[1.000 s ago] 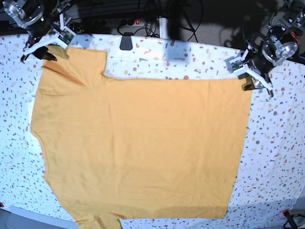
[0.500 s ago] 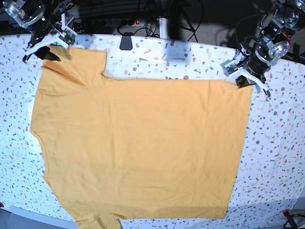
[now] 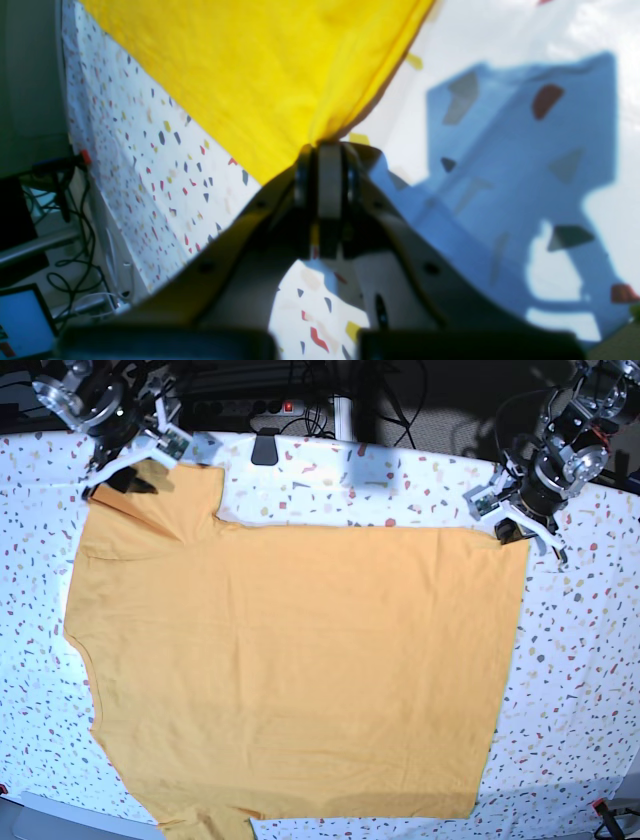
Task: Fold the T-shirt properly
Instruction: 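Move both grippers down to the shirt's shoulder corners, then grasp the shoulder corners of the yellow shirt with both grippers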
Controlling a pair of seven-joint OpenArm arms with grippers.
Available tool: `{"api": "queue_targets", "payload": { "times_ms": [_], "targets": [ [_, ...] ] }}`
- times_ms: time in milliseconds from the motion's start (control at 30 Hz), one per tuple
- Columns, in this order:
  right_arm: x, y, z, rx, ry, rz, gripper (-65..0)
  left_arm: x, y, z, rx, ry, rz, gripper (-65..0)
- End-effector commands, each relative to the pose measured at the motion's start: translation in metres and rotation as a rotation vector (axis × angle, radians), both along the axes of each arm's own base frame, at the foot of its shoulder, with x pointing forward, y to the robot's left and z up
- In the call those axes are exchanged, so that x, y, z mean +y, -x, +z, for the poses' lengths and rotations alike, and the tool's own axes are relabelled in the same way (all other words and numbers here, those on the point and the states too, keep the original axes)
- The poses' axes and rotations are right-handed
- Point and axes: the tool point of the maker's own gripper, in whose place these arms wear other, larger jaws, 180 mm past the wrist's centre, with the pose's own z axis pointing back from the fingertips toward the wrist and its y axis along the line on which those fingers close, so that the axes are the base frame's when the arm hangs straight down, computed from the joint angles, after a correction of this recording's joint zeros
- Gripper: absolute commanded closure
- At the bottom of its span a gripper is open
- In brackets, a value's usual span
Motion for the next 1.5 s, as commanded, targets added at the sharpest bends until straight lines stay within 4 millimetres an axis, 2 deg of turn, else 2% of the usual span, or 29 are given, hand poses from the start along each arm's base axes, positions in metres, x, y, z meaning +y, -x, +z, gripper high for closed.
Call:
{"api": "queue_targets", "payload": {
  "times_ms": [0, 133, 233, 400, 533, 667, 833, 1133, 1267, 1433, 1467],
  "targets": [
    [-0.004, -0.004, -0.001, -0.012, 0.032, 0.019, -36.0, 0.004, -0.003, 0.004, -0.010, -0.011, -0.004, 0.0],
    [-0.011, -0.002, -0.027, 0.037, 0.088, 0.033, -36.0, 0.004, -0.003, 0.004, -0.009, -0.009, -0.003, 0.0],
    [-0.022, -0.006, -0.038, 0.050, 0.133, 0.038, -36.0, 0.004, -0.003, 0.004, -0.009, -0.009, -0.003, 0.0],
    [-0.051, -0.007, -0.051, 0.090, 0.201, 0.027, -36.0, 0.004, -0.003, 0.004, -0.009, -0.009, -0.003, 0.0],
    [-0.068, -0.008, -0.049, 0.094, 0.281, 0.058, -35.9, 0.004, -0.003, 0.004, -0.009, -0.009, -0.003, 0.0],
    [-0.069, -0.013, -0.046, 0.067, 0.277, 0.043, -27.7, 0.004, -0.003, 0.004, -0.010, -0.010, -0.003, 0.0],
    [-0.062, -0.011, -0.047, 0.077, 0.211, 0.018, -27.7, 0.004, -0.003, 0.004, -0.010, -0.010, -0.003, 0.0],
    [-0.065, -0.017, -0.043, 0.039, 0.216, -0.003, -27.6, 0.004, -0.003, 0.004, -0.010, -0.010, -0.003, 0.0],
    [-0.063, -0.017, -0.043, 0.036, 0.207, 0.002, -12.1, 0.004, -0.003, 0.004, -0.010, -0.010, -0.003, 0.0],
    [-0.058, -0.019, -0.042, 0.025, 0.187, 0.015, 0.0, 0.004, -0.003, 0.004, -0.010, -0.010, -0.003, 0.0],
    [-0.059, -0.019, -0.042, 0.026, 0.189, 0.014, 0.0, 0.004, -0.003, 0.004, -0.009, -0.010, -0.003, 0.0]
  ]
}}
